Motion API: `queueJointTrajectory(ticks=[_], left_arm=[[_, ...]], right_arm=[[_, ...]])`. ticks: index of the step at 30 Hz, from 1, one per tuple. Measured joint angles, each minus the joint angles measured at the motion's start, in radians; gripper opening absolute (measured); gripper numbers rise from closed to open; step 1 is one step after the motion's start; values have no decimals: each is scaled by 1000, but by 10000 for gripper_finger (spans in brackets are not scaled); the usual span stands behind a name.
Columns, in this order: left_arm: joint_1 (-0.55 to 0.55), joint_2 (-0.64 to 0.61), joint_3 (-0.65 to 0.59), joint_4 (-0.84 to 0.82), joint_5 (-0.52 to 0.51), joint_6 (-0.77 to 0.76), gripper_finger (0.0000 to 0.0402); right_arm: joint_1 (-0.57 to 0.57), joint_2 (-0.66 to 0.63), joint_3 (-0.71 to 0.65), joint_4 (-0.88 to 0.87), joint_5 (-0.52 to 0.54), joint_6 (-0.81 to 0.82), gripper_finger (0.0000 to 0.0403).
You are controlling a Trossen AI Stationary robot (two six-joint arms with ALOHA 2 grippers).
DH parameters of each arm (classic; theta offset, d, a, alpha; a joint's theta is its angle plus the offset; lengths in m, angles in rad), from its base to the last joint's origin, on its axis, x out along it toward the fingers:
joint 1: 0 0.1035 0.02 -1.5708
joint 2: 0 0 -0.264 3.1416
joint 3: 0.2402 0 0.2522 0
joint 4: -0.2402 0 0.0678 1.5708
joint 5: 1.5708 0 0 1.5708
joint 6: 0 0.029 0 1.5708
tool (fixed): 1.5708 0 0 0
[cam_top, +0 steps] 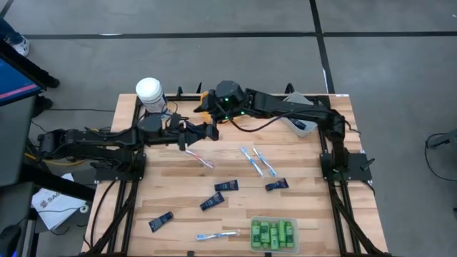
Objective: Pick & Place Travel size toiletries
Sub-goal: Put the blue shaving cream into the grey bin
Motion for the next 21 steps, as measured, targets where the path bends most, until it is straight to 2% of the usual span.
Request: queueJointTrajectory(ticks=[21], left_arm=[[0, -6, 1, -5, 15, 3, 138]], right_arm=[[9, 44, 2, 90, 22, -9, 326]])
